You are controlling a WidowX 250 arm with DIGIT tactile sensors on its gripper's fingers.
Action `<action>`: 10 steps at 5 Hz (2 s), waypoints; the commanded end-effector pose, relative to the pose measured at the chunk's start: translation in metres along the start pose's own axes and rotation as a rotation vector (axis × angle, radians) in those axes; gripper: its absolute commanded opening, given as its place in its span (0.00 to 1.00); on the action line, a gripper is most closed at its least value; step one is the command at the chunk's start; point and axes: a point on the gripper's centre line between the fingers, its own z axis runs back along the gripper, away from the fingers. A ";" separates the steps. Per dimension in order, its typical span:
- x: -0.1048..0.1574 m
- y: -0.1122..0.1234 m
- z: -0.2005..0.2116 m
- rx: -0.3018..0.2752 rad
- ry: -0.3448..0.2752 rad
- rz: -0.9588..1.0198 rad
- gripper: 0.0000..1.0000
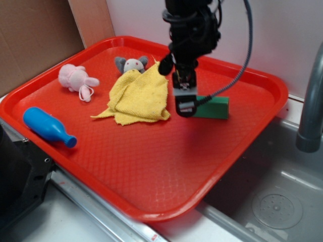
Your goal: Grab the green block.
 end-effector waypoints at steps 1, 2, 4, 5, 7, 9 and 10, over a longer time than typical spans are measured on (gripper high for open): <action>0.022 -0.008 -0.015 -0.001 -0.005 -0.067 1.00; 0.025 -0.007 -0.023 0.014 0.025 -0.071 0.00; 0.018 -0.006 -0.011 0.004 0.001 -0.039 0.00; 0.000 0.002 0.022 0.055 -0.013 0.121 0.00; -0.055 0.003 0.093 0.128 -0.016 0.450 0.00; -0.117 -0.004 0.128 0.075 -0.103 0.729 0.00; -0.133 -0.010 0.126 0.047 -0.113 0.801 0.00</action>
